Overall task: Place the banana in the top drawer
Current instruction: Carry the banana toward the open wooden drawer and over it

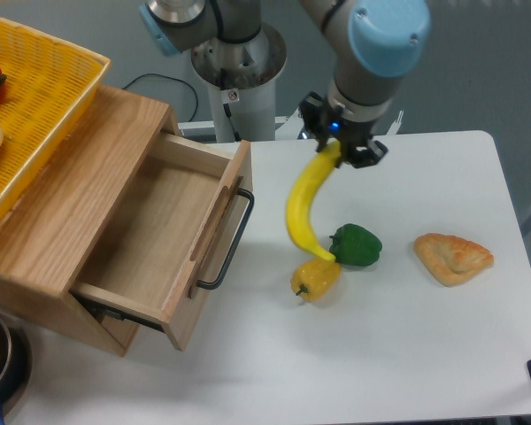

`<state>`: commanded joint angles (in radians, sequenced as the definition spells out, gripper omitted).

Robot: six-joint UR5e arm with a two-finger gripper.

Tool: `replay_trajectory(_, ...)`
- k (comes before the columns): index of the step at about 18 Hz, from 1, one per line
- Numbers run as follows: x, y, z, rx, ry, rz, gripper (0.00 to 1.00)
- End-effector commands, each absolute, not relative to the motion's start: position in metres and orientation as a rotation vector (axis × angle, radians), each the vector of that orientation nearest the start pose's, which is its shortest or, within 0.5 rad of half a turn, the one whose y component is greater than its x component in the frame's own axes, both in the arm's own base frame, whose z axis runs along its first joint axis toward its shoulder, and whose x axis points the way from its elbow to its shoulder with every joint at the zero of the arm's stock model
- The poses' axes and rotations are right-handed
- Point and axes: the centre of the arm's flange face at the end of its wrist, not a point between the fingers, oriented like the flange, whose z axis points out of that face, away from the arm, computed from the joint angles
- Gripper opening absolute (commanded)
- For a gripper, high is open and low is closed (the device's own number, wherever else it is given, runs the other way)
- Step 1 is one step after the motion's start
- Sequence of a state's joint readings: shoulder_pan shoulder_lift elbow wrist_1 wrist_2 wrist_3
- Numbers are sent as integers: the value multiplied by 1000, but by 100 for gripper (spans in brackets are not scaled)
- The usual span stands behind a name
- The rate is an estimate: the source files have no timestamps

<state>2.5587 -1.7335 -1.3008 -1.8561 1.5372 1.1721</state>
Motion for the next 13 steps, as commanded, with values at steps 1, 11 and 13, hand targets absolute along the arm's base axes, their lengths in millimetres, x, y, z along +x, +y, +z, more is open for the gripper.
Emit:
replay_trajectory(1,-372,410,513,-3157,275,-276,12)
replay_trajectory(11,-340,423,554,-3079,135,-224,12)
replay_trajectory(13,-330,433,555,-3080,140,-222,12)
